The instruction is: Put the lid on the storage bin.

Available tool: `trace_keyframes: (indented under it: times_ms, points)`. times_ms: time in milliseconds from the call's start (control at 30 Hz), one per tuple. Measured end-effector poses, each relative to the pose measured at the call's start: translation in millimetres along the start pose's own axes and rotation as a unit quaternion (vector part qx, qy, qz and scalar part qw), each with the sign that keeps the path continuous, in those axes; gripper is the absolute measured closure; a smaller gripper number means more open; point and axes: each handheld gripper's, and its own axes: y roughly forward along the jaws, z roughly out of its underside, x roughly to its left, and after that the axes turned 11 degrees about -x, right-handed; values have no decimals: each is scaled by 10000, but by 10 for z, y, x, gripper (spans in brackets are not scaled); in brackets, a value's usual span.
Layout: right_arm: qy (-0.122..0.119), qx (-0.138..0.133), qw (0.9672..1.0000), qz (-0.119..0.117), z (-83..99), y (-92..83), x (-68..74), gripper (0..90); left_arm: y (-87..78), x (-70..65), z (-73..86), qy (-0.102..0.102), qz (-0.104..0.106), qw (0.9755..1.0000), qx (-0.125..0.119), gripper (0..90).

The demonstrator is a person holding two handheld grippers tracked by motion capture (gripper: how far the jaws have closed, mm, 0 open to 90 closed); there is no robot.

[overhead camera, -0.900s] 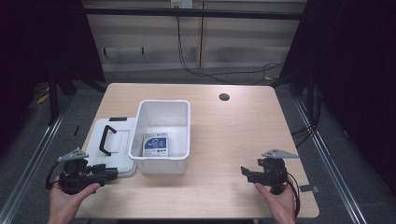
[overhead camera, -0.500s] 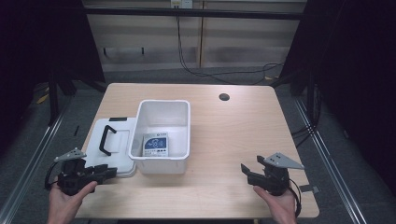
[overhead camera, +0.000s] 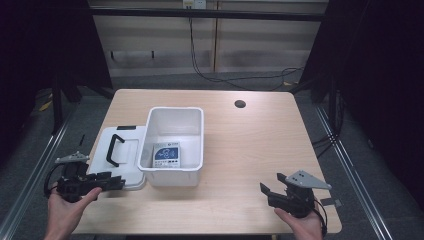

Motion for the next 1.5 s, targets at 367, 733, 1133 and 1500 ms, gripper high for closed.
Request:
trace_keyframes:
  times_ms: [367,733,1133,1500]
  points:
    - [111,-33,9999,77,-11,-29,5,272,-80,35,-190,-112,21,9999,-82,512]
    - [159,90,9998,103,0,3,-4,232,-88,91,-349,-198,-274,9991,249,512]
    - [222,156,9996,-15,0,26,-5,214,-103,155,-691,-127,-642,9955,679,557]
    - [176,280,9994,-87,5,58,9,210,125,322,-913,-527,-931,9880,1114,579]
